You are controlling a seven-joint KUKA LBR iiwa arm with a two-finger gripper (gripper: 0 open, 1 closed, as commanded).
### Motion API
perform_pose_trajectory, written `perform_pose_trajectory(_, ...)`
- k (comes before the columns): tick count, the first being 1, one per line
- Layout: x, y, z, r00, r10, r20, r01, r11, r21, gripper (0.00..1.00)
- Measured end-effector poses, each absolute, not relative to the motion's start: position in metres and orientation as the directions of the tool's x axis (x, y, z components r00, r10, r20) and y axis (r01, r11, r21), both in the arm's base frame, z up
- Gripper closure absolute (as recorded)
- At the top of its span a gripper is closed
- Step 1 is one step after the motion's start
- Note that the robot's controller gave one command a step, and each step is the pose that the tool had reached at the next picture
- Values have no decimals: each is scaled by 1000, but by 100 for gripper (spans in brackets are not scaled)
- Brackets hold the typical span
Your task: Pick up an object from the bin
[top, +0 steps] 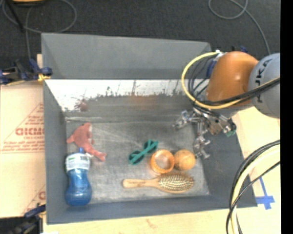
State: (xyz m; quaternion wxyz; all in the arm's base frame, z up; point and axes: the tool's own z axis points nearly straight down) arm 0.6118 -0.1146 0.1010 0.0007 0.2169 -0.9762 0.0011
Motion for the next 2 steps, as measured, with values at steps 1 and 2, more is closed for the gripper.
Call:
perform_pose_trajectory(1, 588, -81, 106, -790, -613, -4, -613, 790, -5, 0)
perform_pose_trajectory(2, 556, -51, 91, -831, -556, 1, -556, 831, -12, 100)
